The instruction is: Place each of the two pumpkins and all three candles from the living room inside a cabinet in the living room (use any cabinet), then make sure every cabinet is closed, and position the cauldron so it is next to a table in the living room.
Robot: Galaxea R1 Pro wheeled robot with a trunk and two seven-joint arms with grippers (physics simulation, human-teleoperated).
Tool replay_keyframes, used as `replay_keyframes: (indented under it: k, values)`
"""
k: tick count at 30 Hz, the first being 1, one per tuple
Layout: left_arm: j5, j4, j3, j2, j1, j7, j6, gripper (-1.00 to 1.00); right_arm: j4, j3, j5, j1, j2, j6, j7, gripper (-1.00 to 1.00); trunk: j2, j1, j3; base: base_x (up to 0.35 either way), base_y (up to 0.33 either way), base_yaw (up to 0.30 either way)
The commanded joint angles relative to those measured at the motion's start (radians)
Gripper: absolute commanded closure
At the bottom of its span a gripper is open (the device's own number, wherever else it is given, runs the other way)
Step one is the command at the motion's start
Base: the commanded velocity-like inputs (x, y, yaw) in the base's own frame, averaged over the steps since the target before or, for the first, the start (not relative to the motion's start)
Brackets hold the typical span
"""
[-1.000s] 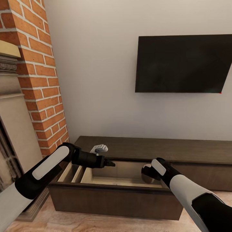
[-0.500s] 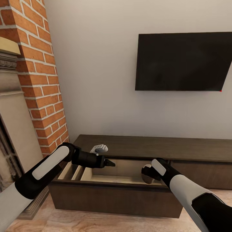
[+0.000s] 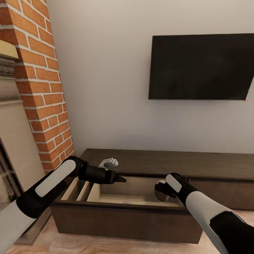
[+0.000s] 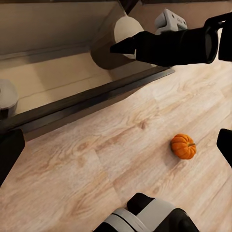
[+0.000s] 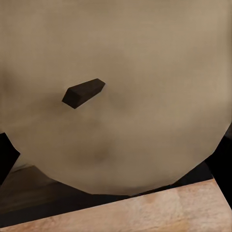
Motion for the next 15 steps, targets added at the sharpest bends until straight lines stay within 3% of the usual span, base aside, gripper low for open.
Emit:
replay_keyframes:
  k: [1,7,15]
  values:
    - [0.009,-0.001,-0.001,0.001,-0.001,0.01,0.0,-1.0,-0.002,0.008,-0.01,-0.001,-0.001,0.002,-0.008,1.0,-0.001,0.0,-0.001,0.069,0.0,0.0]
    - [0.008,-0.001,-0.001,0.001,-0.001,0.01,0.0,-1.0,0.0,0.006,-0.01,-0.001,-0.001,0.003,-0.01,1.0,-0.001,0.0,-0.001,0.15,0.0,0.0]
    - [0.009,-0.001,-0.001,0.001,-0.001,0.01,0.0,-1.0,-0.005,0.003,-0.011,-0.001,-0.003,0.004,-0.003,1.0,-0.001,0.0,-0.001,0.029,0.0,0.0]
